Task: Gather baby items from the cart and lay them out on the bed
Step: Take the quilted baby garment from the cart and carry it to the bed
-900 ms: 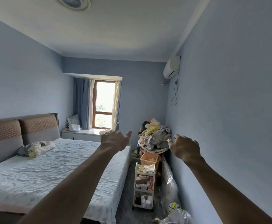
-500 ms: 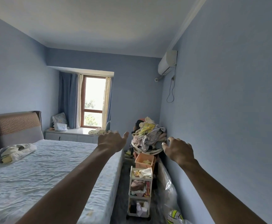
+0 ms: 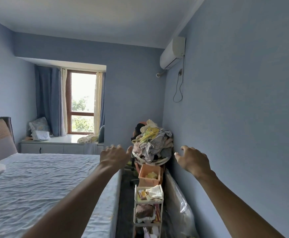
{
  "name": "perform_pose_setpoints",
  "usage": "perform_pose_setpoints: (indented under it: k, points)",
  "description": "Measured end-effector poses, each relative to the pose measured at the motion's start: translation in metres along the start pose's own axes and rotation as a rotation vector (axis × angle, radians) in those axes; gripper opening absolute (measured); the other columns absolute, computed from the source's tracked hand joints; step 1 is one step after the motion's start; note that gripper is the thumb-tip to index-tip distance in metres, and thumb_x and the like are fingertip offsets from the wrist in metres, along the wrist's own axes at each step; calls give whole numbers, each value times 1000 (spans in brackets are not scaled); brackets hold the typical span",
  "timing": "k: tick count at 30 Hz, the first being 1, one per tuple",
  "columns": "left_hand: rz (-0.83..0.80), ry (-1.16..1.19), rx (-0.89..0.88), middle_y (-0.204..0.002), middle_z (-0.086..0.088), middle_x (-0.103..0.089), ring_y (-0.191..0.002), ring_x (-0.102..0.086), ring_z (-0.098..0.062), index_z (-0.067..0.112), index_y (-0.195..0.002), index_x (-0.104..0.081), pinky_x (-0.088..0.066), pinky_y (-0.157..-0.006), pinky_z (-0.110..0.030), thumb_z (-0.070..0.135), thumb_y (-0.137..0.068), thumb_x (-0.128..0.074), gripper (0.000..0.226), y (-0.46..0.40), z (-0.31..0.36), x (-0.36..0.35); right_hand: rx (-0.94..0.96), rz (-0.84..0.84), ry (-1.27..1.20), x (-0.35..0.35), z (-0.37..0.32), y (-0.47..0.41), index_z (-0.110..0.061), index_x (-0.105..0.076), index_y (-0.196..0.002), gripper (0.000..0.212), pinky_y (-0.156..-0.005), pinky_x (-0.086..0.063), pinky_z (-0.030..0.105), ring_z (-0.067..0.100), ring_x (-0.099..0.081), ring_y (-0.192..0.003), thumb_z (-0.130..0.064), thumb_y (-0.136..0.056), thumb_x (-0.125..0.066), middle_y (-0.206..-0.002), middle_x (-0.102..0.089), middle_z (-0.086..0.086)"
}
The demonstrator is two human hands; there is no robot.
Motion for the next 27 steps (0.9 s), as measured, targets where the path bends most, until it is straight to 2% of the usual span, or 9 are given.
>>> perform_pose_setpoints:
  k: [7,13,17,20,24,27]
  points:
    - [27,-13,-14,-126,-13,-58,-111,-55,-26,9,-121,-56,-41,-89,-33,63,-94,-19,71,-155,33,-71,-1,-6,-3,-77,20,-156,-16,-47,-135,51,-99,-41,37,27,-52,-122,-45,-93,-47,-134,-55,9]
    - [73,-50,-20,-144,-14,-43,-120,-52,-29,11,-132,-47,-38,-100,-38,61,-95,-19,69,-294,60,-101,-14,-4,-43,-113,34,-308,-16,-47,-135,50,-97,-42,37,27,-52,-122,-42,-92,-49,-133,-56,8]
    - [78,-17,-21,-131,-16,-54,-116,-54,-29,11,-134,-44,-40,-94,-37,61,-94,-20,68,-374,71,-145,-16,-47,-90,-164,33,-381,-19,-46,-136,51,-95,-42,35,26,-53,-121,-42,-91,-51,-133,-56,6]
    - [52,17,-84,-131,-16,-54,-117,-55,-30,14,-142,-34,-39,-98,-41,62,-94,-21,70,-428,77,-189,-27,-101,-112,-204,38,-431,-20,-45,-138,52,-95,-41,34,26,-51,-122,-41,-91,-52,-136,-54,7]
    - [-5,157,-199,-133,-13,-53,-116,-55,-30,16,-142,-35,-45,-87,-40,60,-92,-36,67,-495,69,-262,-9,-196,-120,-262,43,-484,-20,-44,-138,51,-95,-40,34,28,-49,-125,-38,-91,-55,-141,-50,8]
    - [-142,286,-246,-128,-8,-59,-111,-58,-28,21,-135,-43,-44,-78,-36,57,-89,-48,58,-536,61,-335,-16,-270,-129,-314,51,-524,-20,-46,-138,50,-97,-39,35,28,-49,-125,-35,-92,-55,-141,-50,7]
Point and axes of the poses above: each hand's wrist, its own y-axis away from the middle knuckle, its own x-axis out of the back of the hand, z = x × y, the point moved 4 cm from there along -y, towards the middle knuckle
